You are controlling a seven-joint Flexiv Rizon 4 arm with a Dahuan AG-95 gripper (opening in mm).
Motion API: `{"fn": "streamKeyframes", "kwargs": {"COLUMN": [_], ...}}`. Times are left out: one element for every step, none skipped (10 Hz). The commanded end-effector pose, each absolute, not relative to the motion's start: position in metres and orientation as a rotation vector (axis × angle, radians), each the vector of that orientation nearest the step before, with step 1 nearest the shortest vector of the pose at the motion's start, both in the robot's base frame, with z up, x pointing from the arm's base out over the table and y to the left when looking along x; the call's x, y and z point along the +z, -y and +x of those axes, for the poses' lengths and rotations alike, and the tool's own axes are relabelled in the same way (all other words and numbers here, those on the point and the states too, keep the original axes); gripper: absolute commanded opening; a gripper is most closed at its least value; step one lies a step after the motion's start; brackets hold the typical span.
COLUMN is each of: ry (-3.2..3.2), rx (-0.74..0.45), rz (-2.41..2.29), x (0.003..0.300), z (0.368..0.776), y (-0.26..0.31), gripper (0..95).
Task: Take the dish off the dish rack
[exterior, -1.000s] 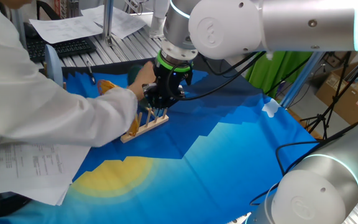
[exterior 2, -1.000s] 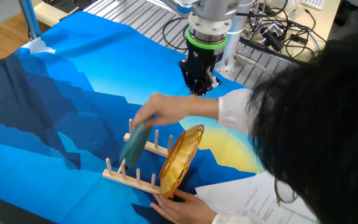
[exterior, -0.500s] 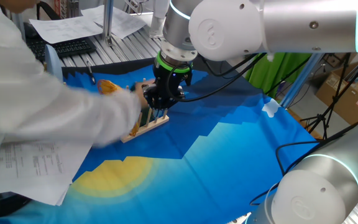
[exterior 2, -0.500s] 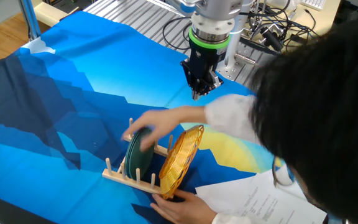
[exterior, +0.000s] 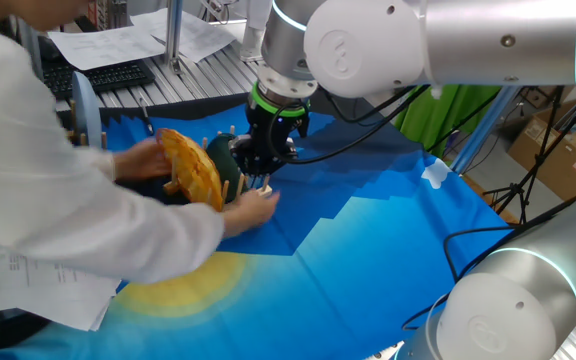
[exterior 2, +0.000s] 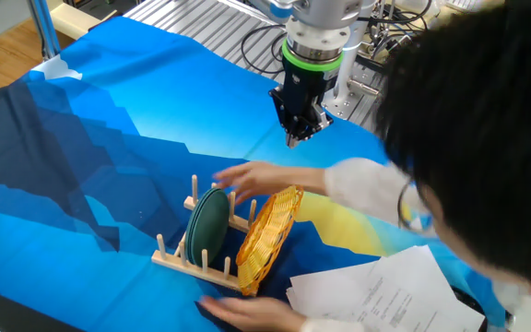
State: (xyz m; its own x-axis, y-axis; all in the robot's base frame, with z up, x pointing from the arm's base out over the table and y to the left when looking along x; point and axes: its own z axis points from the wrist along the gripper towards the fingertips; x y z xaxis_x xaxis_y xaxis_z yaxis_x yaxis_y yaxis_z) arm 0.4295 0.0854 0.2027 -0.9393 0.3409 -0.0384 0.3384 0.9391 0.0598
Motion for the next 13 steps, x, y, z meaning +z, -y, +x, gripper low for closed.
{"fn": "streamKeyframes", "kwargs": {"ry": [-3.046,-3.046,-3.047,-3.047,-3.047,-3.047,-3.048,-3.049,-3.049,-3.049,-3.048,-3.047,-3.047], "rx": [0.08,0.08,0.081,0.081,0.081,0.081,0.08,0.08,0.081,0.081,0.082,0.083,0.083], "rz": [0.543,0.542,0.542,0.543,0.543,0.544,0.537,0.532,0.531,0.534,0.54,0.543,0.545], "x": [0.2041,0.2042,0.2041,0.204,0.2038,0.2038,0.2038,0.2036,0.2033,0.2028,0.2026,0.2025,0.2025], "z": [0.4344,0.4352,0.4352,0.4352,0.4353,0.4353,0.4352,0.4353,0.4354,0.4356,0.4357,0.4357,0.4358], "y": [-0.0874,-0.0878,-0.0879,-0.088,-0.0881,-0.0881,-0.0882,-0.0883,-0.0884,-0.0887,-0.0889,-0.0889,-0.0889], "gripper": [0.0,0.0,0.0,0.0,0.0,0.0,0.0,0.0,0.0,0.0,0.0,0.0,0.0]}}
